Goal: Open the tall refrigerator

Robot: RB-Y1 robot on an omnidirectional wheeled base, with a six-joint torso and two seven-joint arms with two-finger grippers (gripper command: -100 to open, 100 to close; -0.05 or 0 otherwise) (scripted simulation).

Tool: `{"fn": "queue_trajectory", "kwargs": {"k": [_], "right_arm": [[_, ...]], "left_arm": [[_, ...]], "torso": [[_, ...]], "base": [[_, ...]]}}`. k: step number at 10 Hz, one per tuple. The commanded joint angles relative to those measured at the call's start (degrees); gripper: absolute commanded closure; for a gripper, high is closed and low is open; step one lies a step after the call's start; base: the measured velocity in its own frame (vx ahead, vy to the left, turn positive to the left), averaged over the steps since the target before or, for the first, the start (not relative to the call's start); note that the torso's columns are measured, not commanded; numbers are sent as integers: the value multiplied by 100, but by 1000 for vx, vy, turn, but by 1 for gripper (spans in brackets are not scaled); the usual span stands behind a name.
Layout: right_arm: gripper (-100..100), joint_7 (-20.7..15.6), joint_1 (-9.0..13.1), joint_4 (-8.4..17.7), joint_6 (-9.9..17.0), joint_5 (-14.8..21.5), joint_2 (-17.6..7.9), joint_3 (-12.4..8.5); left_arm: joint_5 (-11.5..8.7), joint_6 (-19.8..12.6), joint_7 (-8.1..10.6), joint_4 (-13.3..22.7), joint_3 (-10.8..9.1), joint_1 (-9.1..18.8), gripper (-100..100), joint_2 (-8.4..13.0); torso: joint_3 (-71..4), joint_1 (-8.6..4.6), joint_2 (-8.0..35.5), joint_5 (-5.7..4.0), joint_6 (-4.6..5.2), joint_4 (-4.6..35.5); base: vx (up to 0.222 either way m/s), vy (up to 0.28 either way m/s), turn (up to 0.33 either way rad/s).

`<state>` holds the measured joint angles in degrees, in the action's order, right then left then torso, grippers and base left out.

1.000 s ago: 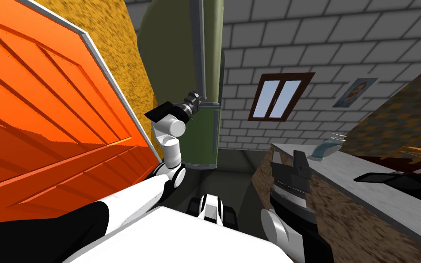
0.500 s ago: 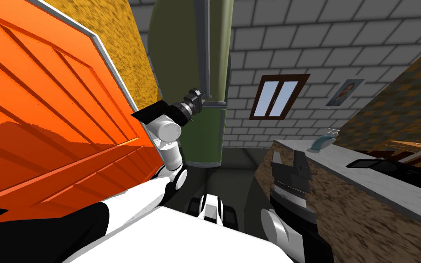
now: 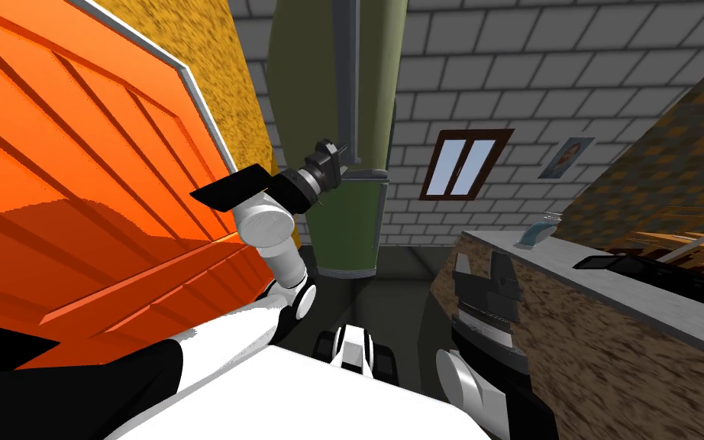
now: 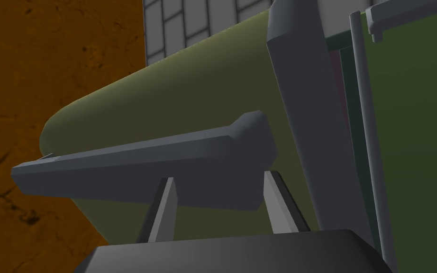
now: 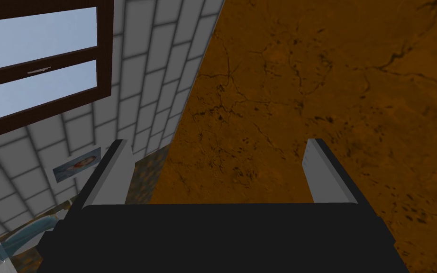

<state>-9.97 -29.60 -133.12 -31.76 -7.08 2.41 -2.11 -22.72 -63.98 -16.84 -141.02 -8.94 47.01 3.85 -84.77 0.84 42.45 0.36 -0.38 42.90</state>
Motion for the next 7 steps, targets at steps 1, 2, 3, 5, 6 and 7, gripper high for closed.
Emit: {"fn": "queue_trajectory", "kwargs": {"k": [1,2,3,5,6,7], "right_arm": [[0,0,0,0,0,0,1,1],[0,0,0,0,0,0,1,0],[0,0,-1,0,0,0,1,1],[0,0,-1,0,0,0,0,0],[0,0,-1,0,0,0,0,0],[0,0,0,0,0,0,0,0]], "left_arm": [[-116,-147,18,-292,-87,179,100,-79],[-55,-211,45,-151,-12,154,100,-71],[-248,-348,54,-223,-64,160,100,-136],[-417,-425,55,-296,-139,186,100,-191],[-586,-502,56,-370,-213,212,100,-246],[-755,-579,56,-443,-287,239,100,-301]], "torso": [[-8,-20,-7,-6,2,3],[-2,-26,-3,-13,11,0],[-3,-62,-14,-24,19,-13],[22,-34,19,-22,25,0],[22,-26,25,-10,12,3],[10,7,15,2,7,3]], "base": [[-100,148,-15],[-57,70,-27],[-64,135,-76],[-60,229,-111],[-54,260,-72],[-80,268,-130]]}}
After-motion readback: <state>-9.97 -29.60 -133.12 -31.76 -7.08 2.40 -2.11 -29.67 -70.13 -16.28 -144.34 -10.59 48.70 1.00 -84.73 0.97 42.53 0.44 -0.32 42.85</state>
